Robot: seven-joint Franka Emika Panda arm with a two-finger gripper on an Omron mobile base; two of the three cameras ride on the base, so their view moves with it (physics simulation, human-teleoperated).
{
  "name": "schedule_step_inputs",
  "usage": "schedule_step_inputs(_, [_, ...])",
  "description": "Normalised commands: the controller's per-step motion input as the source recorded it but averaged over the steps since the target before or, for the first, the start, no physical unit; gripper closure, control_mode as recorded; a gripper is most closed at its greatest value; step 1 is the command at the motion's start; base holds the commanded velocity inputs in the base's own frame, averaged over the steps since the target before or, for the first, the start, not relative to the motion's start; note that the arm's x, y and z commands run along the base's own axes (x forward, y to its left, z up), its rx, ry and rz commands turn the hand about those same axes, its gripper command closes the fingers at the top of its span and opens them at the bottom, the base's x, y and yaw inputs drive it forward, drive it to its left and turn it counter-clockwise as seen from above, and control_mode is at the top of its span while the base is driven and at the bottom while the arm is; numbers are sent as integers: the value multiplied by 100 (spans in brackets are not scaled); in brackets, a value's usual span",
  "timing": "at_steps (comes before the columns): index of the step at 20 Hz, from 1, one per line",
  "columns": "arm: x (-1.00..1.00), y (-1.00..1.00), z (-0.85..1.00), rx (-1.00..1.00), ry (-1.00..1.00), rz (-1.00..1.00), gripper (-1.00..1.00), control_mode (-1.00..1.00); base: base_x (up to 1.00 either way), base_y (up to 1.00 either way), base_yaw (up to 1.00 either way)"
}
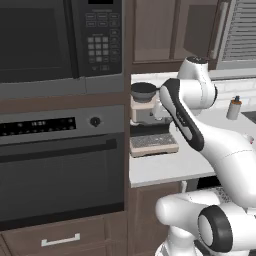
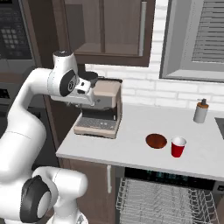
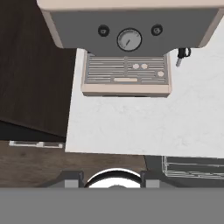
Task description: Pick up the cup and bowl from the counter, place them in the dishwasher, and close the dishwasher door.
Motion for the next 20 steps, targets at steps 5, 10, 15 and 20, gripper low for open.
schedule_step_inputs(5, [0, 0, 0, 0, 0, 0, -100, 100, 0, 0, 0])
schedule_step_inputs(10, [0, 0, 0, 0, 0, 0, -100, 100, 0, 0, -18])
schedule_step_inputs(15, [0, 0, 0, 0, 0, 0, -100, 100, 0, 2, -56])
schedule_step_inputs(20, [0, 0, 0, 0, 0, 0, -100, 100, 0, 18, -60])
